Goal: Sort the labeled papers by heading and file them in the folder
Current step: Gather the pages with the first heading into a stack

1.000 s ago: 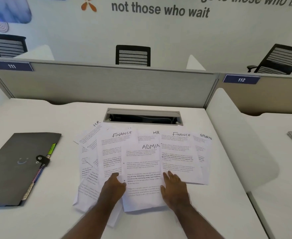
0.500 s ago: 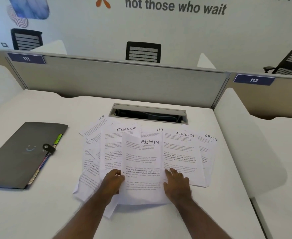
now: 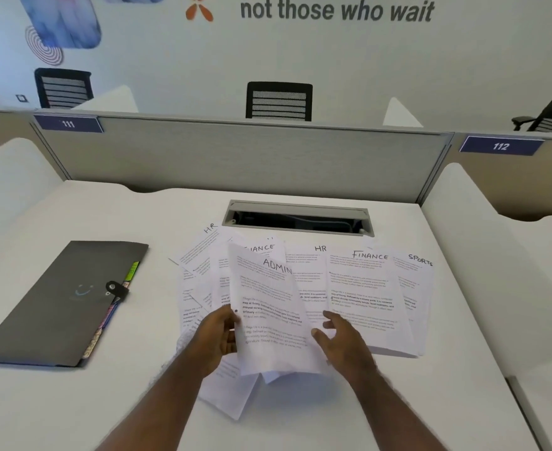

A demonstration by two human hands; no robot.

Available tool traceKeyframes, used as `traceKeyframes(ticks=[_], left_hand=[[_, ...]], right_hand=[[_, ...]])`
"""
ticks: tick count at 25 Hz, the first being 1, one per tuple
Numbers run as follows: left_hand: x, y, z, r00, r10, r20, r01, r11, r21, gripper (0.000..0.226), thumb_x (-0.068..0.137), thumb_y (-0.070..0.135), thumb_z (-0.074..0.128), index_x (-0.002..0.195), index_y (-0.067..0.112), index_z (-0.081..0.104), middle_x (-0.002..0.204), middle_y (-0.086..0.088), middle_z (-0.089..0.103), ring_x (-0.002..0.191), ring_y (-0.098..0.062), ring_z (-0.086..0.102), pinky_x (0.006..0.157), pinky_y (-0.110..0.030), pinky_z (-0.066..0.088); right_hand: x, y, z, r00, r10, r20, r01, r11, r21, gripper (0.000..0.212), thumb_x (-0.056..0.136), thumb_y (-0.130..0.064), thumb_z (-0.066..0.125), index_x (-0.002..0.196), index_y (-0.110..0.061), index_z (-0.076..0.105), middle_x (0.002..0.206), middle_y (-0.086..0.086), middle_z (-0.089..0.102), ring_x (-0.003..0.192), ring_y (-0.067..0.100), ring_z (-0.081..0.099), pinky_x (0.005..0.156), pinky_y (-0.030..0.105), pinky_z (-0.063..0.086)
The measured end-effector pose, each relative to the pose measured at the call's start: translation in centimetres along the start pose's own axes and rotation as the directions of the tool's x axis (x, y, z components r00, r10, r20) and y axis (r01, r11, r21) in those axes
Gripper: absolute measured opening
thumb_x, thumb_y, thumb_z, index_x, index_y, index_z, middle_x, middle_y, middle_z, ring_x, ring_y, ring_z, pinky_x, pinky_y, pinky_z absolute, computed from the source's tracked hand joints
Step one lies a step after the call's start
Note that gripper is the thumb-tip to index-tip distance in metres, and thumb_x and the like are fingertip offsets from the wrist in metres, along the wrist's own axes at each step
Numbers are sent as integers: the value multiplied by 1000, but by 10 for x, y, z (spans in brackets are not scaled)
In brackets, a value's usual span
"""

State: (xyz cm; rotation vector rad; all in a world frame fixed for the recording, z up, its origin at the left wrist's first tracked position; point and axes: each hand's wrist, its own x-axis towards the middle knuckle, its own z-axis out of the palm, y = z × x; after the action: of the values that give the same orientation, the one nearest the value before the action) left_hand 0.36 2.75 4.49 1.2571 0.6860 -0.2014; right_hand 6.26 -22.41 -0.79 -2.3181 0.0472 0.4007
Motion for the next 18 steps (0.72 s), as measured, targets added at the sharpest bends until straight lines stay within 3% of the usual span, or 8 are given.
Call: traceKeyframes(ticks=[3,5,8,10,12,14,16,18], left_hand=[[7,10,-13,999,-29,20,30,994,-103,35,87,3,38,109,0,66,93,-19,74,67,-28,67,57,-34,56],[10,14,-19,999,-27,26,31,989,-147,37,85,1,34,102,-3,67,81,-15,73,59,-25,66,52,-31,56],[16,14,-28,999,-33,27,37,984,-175,37,80,2,33,100,-4,65,78,-12,73,65,-27,65,59,-34,56],[22,12,-34,998,-51,40,58,979,-195,41,82,2,34,106,-3,66,90,-14,77,77,-32,69,64,-39,59],[26,8,-38,993,-65,97,84,973,-217,43,89,7,38,123,1,63,110,-18,75,99,-41,69,75,-48,61],[26,4,-41,978,-63,197,99,979,-176,36,98,12,45,131,10,59,123,-16,71,110,-43,67,80,-54,60],[27,1,-40,969,-67,239,92,991,-98,33,100,8,51,131,13,59,124,-12,71,111,-37,69,76,-47,63],[31,-1,-41,966,-90,241,109,992,-69,38,98,3,54,135,11,57,125,-10,71,115,-33,67,77,-40,63]], right_hand=[[-4,-23,-2,968,117,221,-183,935,304,58,89,-44,62,140,-25,43,120,-1,63,100,20,65,69,31,58],[-9,-31,-3,916,131,378,-301,848,436,50,90,-40,63,134,-24,48,117,1,69,98,22,69,76,33,58],[-11,-26,4,858,39,512,-403,670,624,34,90,-29,65,122,-18,62,114,2,73,104,23,68,87,38,55],[-8,-23,11,875,10,484,-386,618,685,29,91,-20,64,119,-15,65,117,2,71,110,22,67,94,41,53],[-7,-23,13,927,6,374,-280,675,682,25,90,-15,64,115,-14,67,116,1,72,108,23,67,92,39,55],[-6,-25,11,963,21,268,-193,747,636,19,90,-14,65,108,-17,70,111,-5,74,104,19,68,82,28,56],[-5,-25,7,980,23,198,-142,775,615,16,90,-13,65,100,-23,72,104,-10,75,98,14,70,77,23,56],[-3,-24,3,987,14,160,-110,788,606,16,89,-11,65,100,-21,73,102,-9,75,96,15,71,81,28,58]])
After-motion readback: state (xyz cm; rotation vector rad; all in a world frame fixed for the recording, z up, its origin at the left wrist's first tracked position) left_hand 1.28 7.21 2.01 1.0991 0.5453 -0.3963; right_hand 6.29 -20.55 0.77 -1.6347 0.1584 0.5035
